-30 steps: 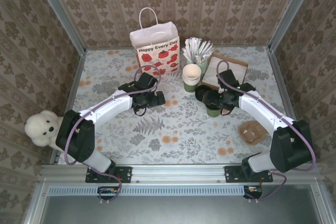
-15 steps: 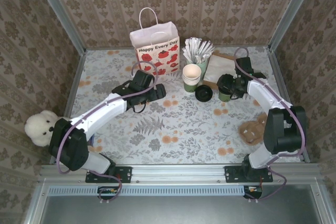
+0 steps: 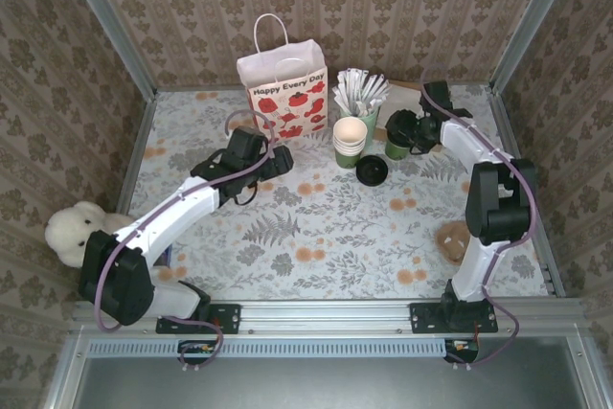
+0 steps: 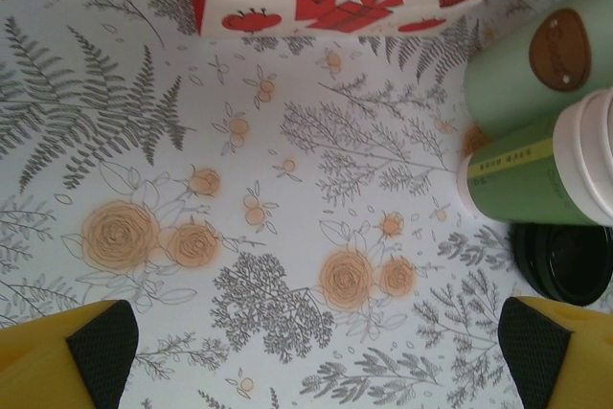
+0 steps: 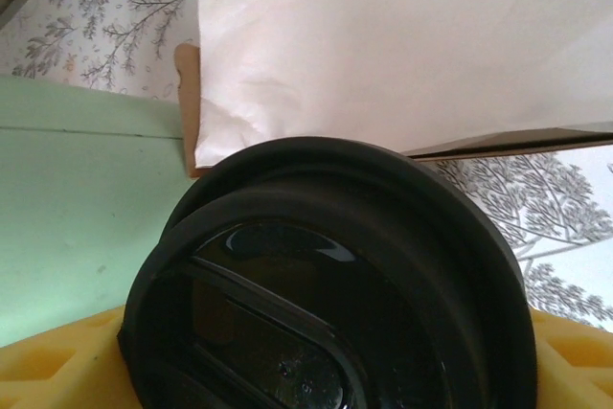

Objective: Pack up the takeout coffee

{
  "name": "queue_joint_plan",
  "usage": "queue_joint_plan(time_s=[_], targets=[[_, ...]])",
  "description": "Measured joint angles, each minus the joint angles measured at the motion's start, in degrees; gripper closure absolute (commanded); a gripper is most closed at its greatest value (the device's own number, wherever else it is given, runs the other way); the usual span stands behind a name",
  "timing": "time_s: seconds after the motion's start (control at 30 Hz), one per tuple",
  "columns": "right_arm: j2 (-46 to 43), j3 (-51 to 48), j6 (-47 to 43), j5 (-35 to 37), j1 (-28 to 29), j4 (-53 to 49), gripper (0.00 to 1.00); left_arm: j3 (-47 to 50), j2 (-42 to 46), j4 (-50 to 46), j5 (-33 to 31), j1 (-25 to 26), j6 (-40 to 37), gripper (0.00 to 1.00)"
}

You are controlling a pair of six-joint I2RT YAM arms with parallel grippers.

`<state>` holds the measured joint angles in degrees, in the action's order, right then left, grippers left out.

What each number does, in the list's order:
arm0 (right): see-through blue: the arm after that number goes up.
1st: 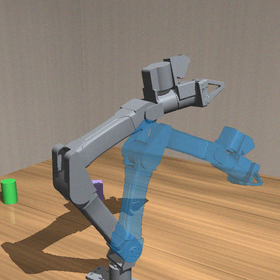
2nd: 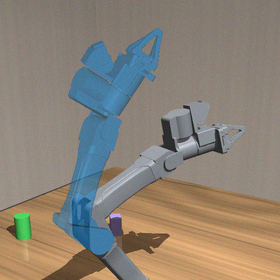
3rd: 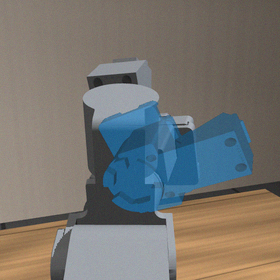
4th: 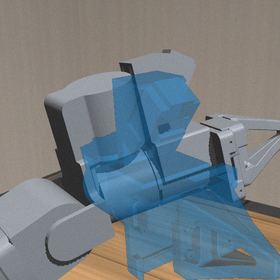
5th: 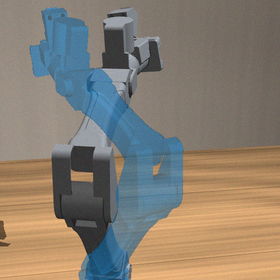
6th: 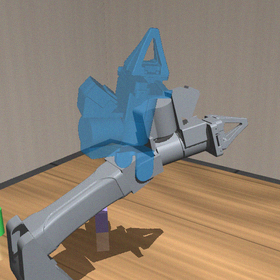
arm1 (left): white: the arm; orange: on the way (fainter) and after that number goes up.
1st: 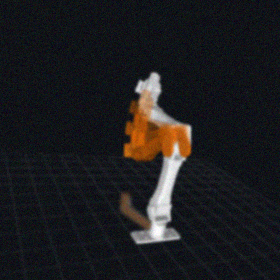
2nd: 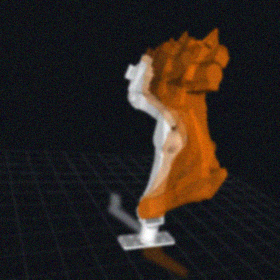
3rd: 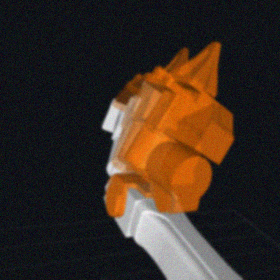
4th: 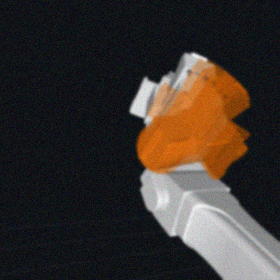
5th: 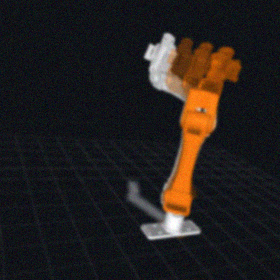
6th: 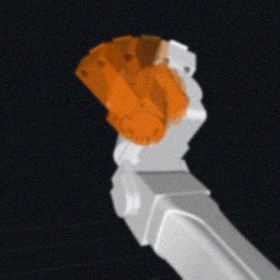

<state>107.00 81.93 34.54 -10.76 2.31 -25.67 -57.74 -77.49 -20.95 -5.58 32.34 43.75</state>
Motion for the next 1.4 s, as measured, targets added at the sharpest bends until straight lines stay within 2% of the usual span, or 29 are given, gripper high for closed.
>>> queue_joint_plan(time_s=[0.2,0.4,0.87,1.0,1.2,1.4], targets=[[3.96,5.31,0.04,0.00,1.77,-1.25,0.14,-1.68,0.02,-0.90,0.81,-3.61,0.00,0.00],[5.07,7.54,-0.13,0.04,2.60,-3.30,0.06,-9.38,-1.29,-2.99,1.38,-4.26,-0.48,0.00],[3.30,9.09,-1.88,1.36,2.58,-7.04,0.00,-19.61,-5.05,-6.34,4.59,-8.24,-2.89,0.00],[-1.44,6.97,-2.05,1.62,2.58,-6.91,0.00,-26.53,-8.31,-8.52,6.91,-11.91,-3.52,0.00],[-12.96,0.37,-2.71,3.50,2.56,-5.60,0.00,-36.00,-14.97,-12.76,5.60,-14.99,-5.49,0.01],[-26.69,-10.80,-2.95,6.19,2.43,-4.96,0.00,-52.87,-27.89,-19.58,4.90,-16.65,-8.00,0.13]])
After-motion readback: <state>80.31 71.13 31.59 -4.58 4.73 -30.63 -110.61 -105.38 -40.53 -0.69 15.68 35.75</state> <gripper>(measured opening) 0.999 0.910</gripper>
